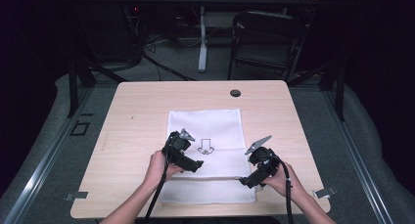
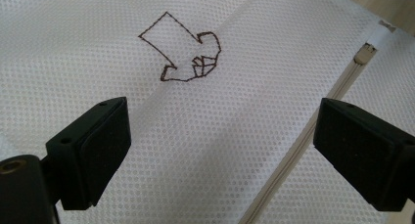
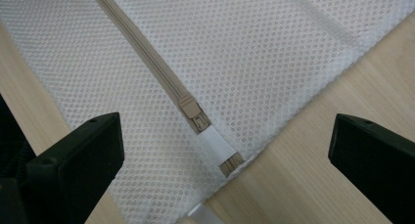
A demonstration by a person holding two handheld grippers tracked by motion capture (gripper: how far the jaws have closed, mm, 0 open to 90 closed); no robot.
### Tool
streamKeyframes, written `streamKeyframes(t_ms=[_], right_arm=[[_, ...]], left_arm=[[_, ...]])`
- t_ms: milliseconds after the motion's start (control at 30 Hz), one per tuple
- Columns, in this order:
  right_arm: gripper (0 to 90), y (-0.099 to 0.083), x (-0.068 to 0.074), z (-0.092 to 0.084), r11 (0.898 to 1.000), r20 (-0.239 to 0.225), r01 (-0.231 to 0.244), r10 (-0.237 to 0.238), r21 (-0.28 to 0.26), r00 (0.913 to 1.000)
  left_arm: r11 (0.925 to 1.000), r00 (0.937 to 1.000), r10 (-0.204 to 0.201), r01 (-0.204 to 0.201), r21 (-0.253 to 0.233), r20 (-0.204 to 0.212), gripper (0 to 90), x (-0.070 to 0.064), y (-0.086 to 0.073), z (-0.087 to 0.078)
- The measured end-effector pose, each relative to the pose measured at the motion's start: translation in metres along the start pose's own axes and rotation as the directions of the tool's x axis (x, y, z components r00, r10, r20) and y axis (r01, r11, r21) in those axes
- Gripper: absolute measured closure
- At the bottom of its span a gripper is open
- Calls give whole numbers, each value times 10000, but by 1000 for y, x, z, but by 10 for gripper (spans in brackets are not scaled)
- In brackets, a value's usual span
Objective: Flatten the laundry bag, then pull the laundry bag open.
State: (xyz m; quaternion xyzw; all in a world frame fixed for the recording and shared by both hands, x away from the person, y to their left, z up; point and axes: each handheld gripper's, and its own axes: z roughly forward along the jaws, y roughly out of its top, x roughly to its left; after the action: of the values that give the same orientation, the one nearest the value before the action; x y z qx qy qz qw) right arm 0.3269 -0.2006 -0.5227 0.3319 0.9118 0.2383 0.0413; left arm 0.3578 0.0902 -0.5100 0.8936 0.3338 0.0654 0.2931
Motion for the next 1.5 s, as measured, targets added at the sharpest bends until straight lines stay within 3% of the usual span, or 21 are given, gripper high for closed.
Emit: streamKeyframes(t_ms=[300, 400, 500, 533, 633, 800, 933, 1000, 1033, 1167, 1267, 1367, 1500], right_arm=[[18, 2, 0, -3, 9997, 194, -138, 143, -223, 9997], [46, 1, -2, -6, 9992, 173, -195, 201, -338, 9996], [130, 0, -3, -6, 9988, 246, -246, 257, -434, 9994], [231, 0, -4, -7, 9988, 407, -244, 262, -423, 9988], [301, 0, -4, -6, 9992, 296, -144, 155, -370, 9994], [341, -2, -5, -4, 9996, 190, -189, 192, -194, 9996], [471, -2, -4, -2, 9994, 223, -276, 280, -186, 9994], [620, -2, -4, 1, 9998, 66, -180, 180, -38, 9998], [620, -2, -4, 1, 9998, 66, -180, 180, -38, 9998], [816, -6, -2, 10, 9994, -131, -321, 323, 142, 9994], [846, -7, -3, 12, 9991, -116, -271, 275, 330, 9996], [888, -7, -4, 15, 9988, -246, -279, 289, 404, 9993], [900, -7, -3, 18, 9988, -304, -293, 305, 380, 9991]], left_arm=[[9995, 9998, 178, -177, -265, 57, 75, -7, -1, 0], [9986, 9991, 333, -321, -428, 277, 77, -11, 1, 3], [9970, 9975, 639, -625, -453, 302, 78, -20, 3, 9], [9972, 9974, 698, -694, -270, 174, 86, -25, 6, 13], [9960, 9961, 843, -833, -336, 276, 103, -32, 8, 18], [9926, 9920, 1164, -1144, -410, 488, 106, -42, 12, 26], [9891, 9864, 1432, -1397, -472, 804, 129, -51, 15, 35], [9870, 9827, 1567, -1524, -501, 983, 157, -55, 16, 39], [9854, 9791, 1674, -1624, -516, 1157, 157, -56, 17, 41], [9771, 9639, 2118, -2051, -573, 1612, 208, -65, 20, 50], [9738, 9595, 2259, -2180, -642, 1685, 230, -68, 21, 54], [9680, 9473, 2506, -2421, -662, 1994, 301, -70, 22, 60], [9656, 9423, 2600, -2521, -639, 2109, 383, -72, 23, 65]])
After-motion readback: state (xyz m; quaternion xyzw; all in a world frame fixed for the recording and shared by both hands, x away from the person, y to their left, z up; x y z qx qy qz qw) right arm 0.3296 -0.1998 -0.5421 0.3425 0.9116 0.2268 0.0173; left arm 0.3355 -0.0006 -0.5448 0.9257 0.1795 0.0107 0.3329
